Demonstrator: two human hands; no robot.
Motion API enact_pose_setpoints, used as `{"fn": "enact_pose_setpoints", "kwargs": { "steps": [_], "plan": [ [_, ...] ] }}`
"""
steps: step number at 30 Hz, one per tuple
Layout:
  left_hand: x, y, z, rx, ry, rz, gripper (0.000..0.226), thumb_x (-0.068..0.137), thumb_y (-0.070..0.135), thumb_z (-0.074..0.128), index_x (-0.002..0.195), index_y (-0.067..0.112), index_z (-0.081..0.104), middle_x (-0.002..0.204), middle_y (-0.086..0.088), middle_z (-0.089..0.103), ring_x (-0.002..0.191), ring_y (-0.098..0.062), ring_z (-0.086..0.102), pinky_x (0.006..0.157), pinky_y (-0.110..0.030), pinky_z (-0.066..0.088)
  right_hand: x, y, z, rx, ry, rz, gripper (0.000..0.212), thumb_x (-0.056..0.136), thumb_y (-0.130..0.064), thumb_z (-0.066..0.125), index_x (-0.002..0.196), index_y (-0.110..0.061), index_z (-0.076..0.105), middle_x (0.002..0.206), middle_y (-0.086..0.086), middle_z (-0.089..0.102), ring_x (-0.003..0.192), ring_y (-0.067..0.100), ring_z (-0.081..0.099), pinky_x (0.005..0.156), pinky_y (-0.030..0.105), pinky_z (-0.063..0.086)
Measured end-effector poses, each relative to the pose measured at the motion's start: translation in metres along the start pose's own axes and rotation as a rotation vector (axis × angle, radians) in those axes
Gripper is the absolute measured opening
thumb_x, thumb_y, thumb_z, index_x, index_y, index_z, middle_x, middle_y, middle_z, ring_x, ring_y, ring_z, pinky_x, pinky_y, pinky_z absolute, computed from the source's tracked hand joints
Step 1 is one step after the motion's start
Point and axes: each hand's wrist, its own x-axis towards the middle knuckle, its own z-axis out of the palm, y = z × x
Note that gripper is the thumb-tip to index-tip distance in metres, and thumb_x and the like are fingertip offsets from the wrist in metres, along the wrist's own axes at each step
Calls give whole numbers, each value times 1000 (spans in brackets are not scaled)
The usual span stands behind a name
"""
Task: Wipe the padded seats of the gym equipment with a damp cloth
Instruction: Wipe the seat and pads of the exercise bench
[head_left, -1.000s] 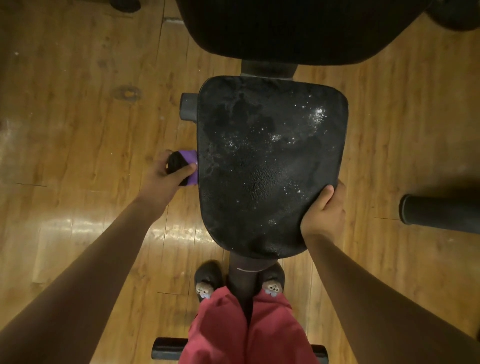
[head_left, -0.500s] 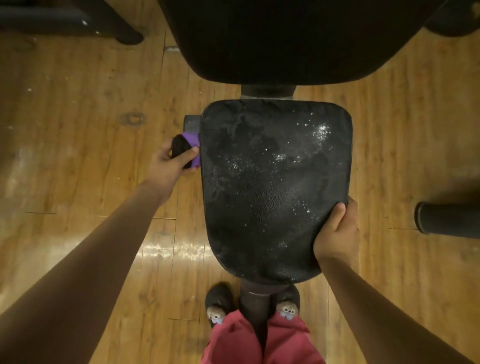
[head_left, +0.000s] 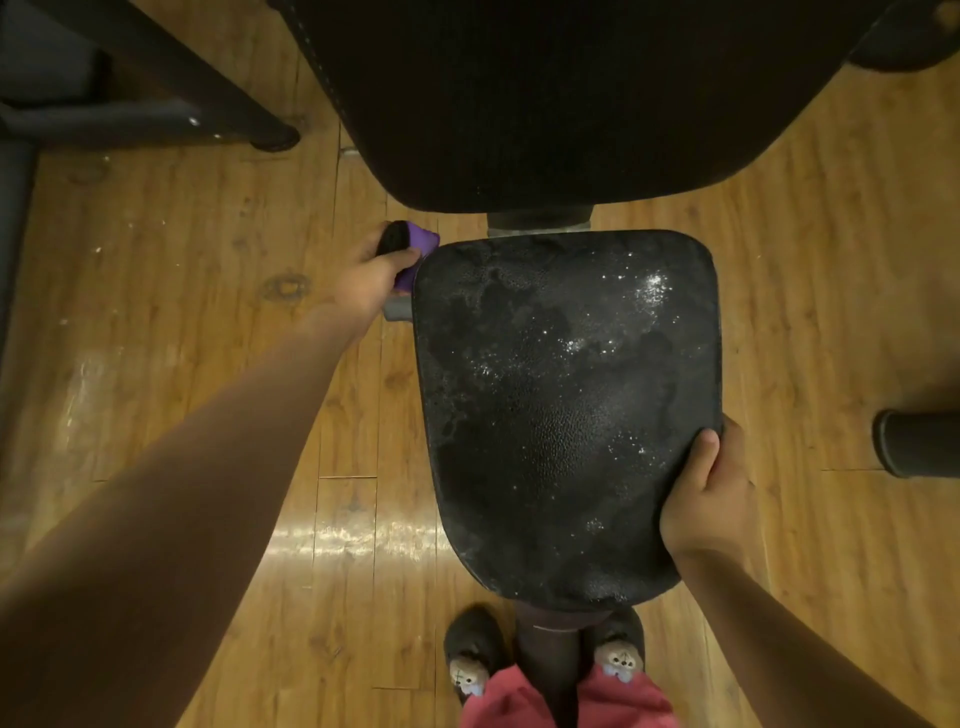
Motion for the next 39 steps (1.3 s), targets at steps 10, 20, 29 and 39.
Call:
{"fn": "enact_pose_setpoints", "kwargs": {
  "steps": [10, 20, 29, 39],
  "plan": [
    [-8, 7, 15, -76, -28, 114, 29, 92, 13, 58, 114, 32, 53, 113, 5, 60, 110, -14, 57, 96, -32, 48, -1, -1, 0, 5, 13, -11, 54, 93, -43, 17, 130, -17, 45, 83, 0, 52, 84, 36, 56, 71, 38, 38],
    [-75, -72, 5, -319, 146, -13, 30, 95, 9, 54, 125, 17, 54, 120, -4, 62, 114, -22, 60, 91, -32, 52, -1, -2, -1, -6, 11, -6, 58, 91, -46, 15, 132, -17, 44, 81, 1, 52, 74, 25, 47, 67, 37, 37],
    [-80, -74, 17, -119, 259, 152, 15, 96, 18, 56, 110, 22, 60, 104, 5, 64, 108, -18, 60, 103, -44, 46, -2, -2, 0, -10, 48, 6, 55, 92, -42, 18, 132, -16, 47, 74, -6, 47, 68, 20, 41, 63, 32, 27],
    [-44, -12, 36, 467, 271, 582, 45, 91, 8, 59, 132, 19, 45, 118, 7, 57, 109, -3, 54, 98, -14, 41, 3, 6, 4, 16, 23, 13, 54, 91, -44, 17, 127, -17, 47, 72, 1, 51, 66, 26, 46, 61, 35, 32]
  ]
}}
